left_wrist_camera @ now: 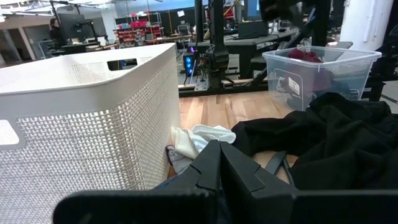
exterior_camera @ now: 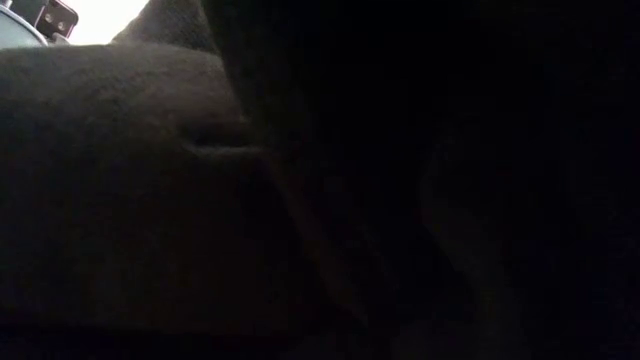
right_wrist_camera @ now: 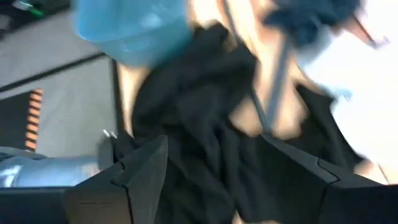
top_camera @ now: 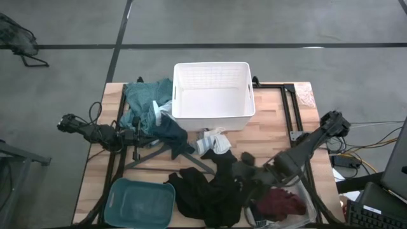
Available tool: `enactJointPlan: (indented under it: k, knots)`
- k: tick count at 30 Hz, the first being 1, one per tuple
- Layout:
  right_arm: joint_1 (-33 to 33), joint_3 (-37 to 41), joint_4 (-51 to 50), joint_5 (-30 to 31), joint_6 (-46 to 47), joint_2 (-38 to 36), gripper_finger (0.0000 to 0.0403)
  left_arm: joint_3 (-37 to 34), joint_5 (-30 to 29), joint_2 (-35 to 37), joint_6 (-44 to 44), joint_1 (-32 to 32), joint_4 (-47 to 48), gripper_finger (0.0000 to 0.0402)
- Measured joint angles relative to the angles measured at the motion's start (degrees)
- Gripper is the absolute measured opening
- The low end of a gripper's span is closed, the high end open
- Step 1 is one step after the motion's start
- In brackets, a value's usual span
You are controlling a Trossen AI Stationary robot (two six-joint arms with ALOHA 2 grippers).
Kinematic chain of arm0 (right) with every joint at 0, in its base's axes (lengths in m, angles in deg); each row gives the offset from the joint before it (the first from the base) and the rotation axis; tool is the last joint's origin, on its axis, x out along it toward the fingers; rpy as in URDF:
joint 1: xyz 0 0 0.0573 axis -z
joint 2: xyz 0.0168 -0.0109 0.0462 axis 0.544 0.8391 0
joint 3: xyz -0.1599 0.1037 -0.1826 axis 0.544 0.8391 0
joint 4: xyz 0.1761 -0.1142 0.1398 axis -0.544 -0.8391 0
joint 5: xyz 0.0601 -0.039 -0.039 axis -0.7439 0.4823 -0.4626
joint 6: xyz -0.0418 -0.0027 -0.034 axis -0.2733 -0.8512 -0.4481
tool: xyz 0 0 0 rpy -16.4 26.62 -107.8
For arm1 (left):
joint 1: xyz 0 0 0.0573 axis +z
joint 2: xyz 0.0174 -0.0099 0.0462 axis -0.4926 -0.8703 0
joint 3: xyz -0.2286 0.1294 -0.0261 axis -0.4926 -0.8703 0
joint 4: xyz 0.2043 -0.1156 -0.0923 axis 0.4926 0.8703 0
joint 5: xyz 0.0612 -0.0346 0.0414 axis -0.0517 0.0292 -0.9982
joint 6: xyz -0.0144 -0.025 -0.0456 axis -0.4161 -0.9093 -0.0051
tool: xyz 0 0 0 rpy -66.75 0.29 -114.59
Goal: Pick & Place Cloths
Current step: Adjust the white sock on the table
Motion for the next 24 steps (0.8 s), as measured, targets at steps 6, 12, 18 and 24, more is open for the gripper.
enactJointPlan:
  k: [6,12,18,24]
  knots:
    - [0.2,0.0,10.1,0.1,-12.8,3.4,0.0231,0.0,0.0,0.0,0.0,0.0,0.1,0.0012]
    - [2.8,0.0,10.3,9.5,-19.6,6.8,0.0220,0.0,0.0,0.0,0.0,0.0,0.2,0.0012]
    - [11.2,0.0,5.7,9.1,-9.7,9.4,0.0221,0.0,0.0,0.0,0.0,0.0,0.2,0.0012]
    - [16.8,0.0,0.0,0.1,-2.4,12.9,0.0230,0.0,0.0,0.0,0.0,0.0,0.2,0.0012]
